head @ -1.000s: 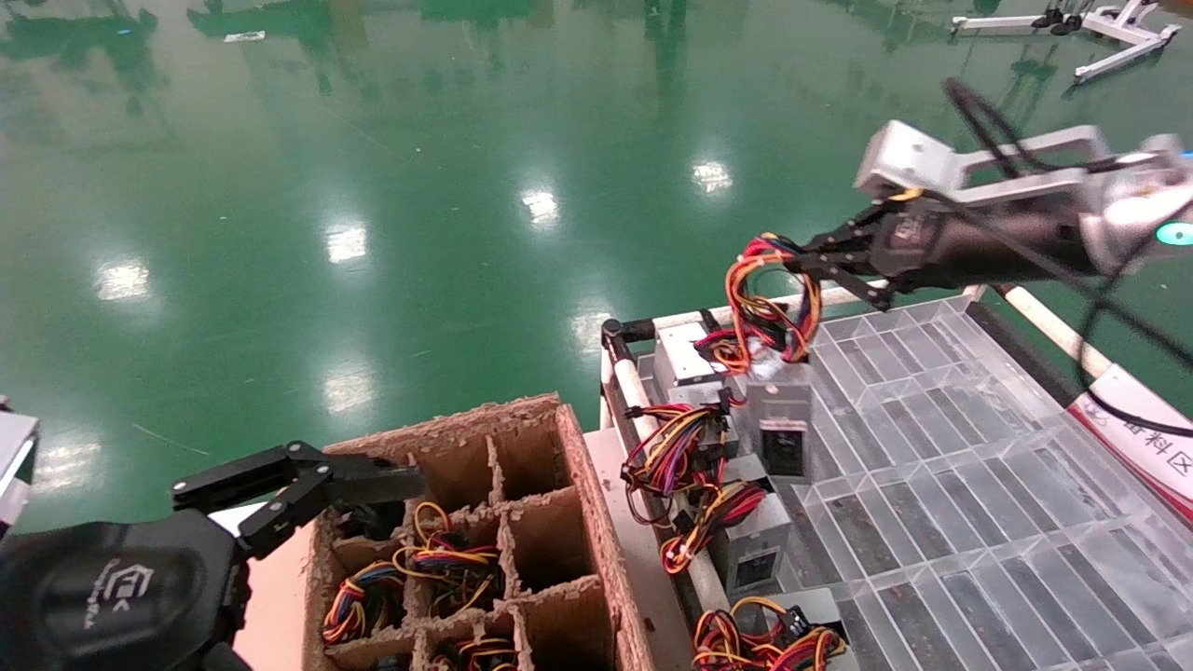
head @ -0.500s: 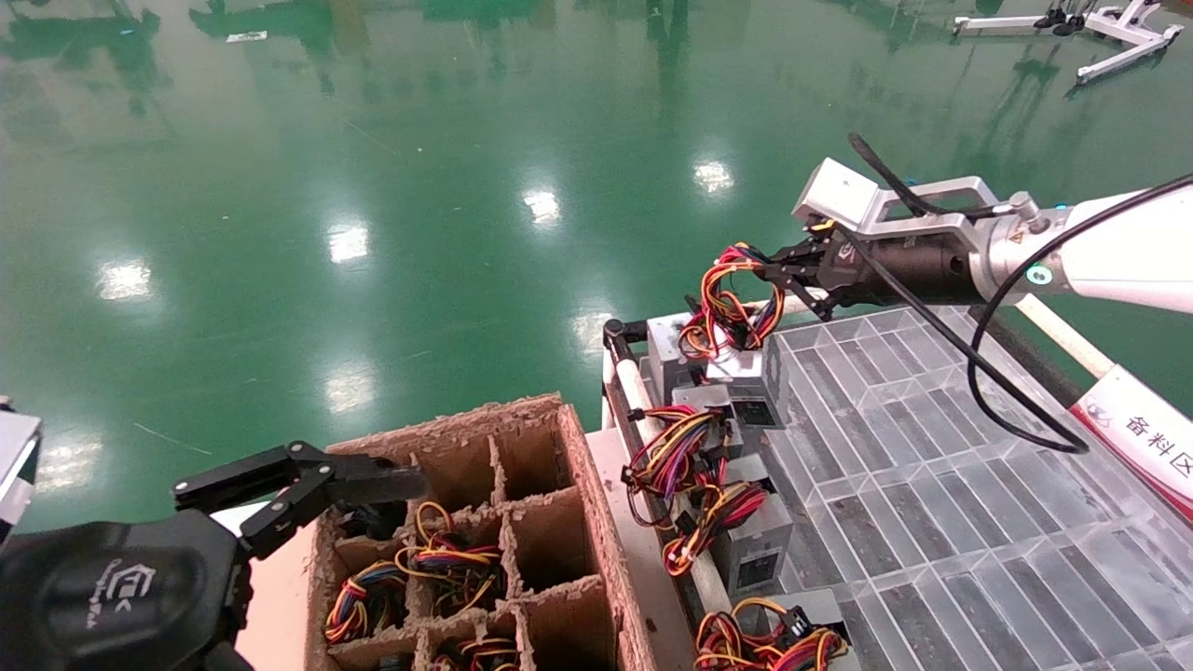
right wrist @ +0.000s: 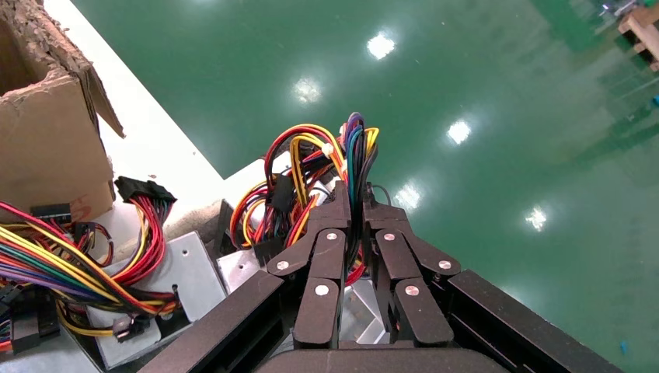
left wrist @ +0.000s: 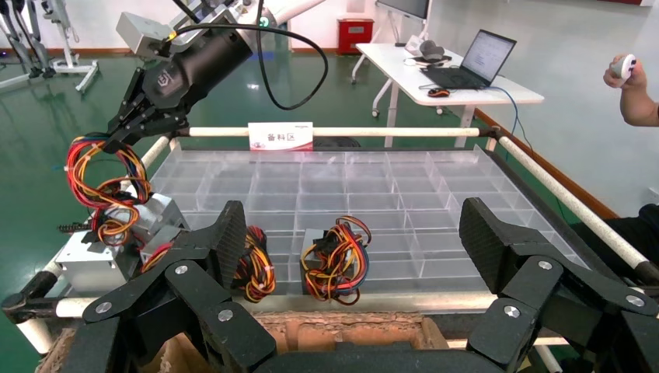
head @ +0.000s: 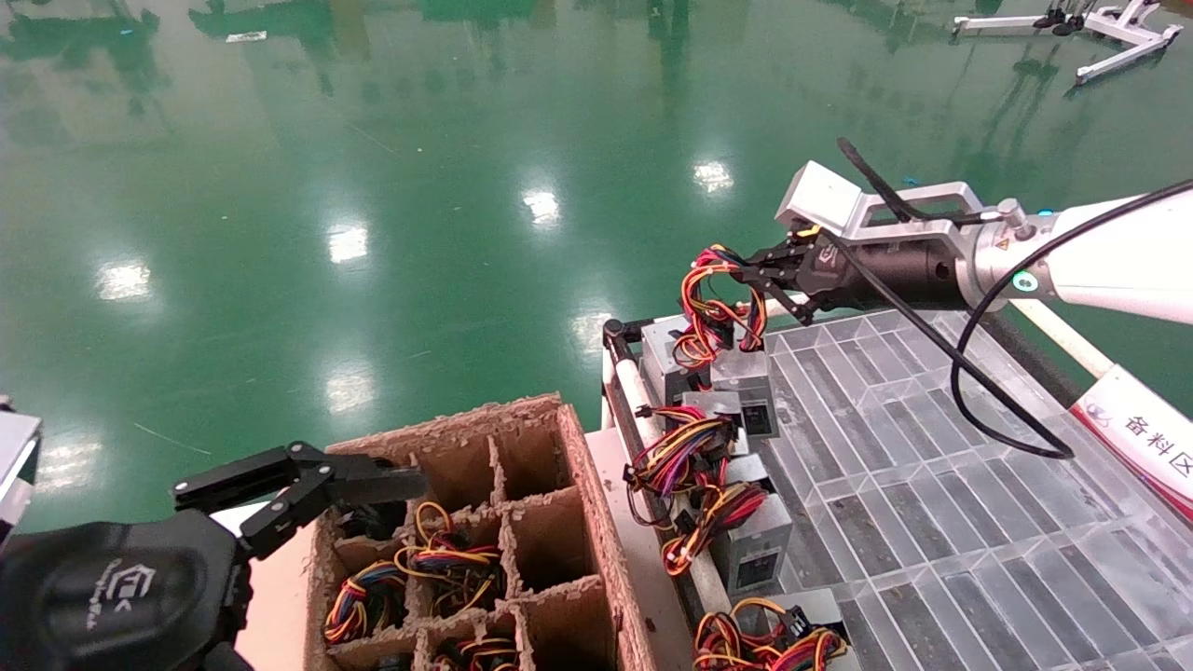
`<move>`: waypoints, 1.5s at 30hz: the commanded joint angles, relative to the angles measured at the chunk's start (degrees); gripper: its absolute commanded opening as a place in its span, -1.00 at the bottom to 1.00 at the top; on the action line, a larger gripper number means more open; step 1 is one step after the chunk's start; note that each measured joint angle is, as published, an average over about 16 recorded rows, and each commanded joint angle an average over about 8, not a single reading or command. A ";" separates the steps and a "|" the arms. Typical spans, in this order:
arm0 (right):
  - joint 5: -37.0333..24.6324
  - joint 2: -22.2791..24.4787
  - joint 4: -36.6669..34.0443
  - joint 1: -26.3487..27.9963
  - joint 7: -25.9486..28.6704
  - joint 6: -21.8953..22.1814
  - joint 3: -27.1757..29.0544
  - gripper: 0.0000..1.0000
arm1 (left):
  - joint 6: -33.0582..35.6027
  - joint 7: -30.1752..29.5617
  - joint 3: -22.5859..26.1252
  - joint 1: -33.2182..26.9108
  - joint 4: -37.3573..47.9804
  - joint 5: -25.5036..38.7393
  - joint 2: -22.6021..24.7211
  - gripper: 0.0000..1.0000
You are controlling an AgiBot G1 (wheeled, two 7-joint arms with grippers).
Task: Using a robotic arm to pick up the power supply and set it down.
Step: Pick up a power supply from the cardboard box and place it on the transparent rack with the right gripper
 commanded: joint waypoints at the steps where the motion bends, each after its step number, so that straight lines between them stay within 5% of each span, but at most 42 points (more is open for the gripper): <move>1: 0.23 0.10 0.08 -0.30 -0.42 -0.14 0.16 -1.00 | 0.00 0.00 0.00 0.00 0.00 0.00 0.00 1.00; 18: 6.22 1.43 0.32 -4.26 -5.95 -2.65 4.30 -1.00 | -0.01 0.01 0.01 0.00 0.00 -0.01 -0.01 1.00; 31: 10.61 3.68 -1.03 -9.14 -9.49 0.21 7.35 -1.00 | -0.01 0.01 0.02 -0.01 0.00 -0.02 -0.01 1.00; 45: 16.61 7.99 0.01 -14.36 -18.55 -4.73 11.53 -1.00 | -0.01 0.02 0.03 -0.01 0.00 -0.02 -0.01 1.00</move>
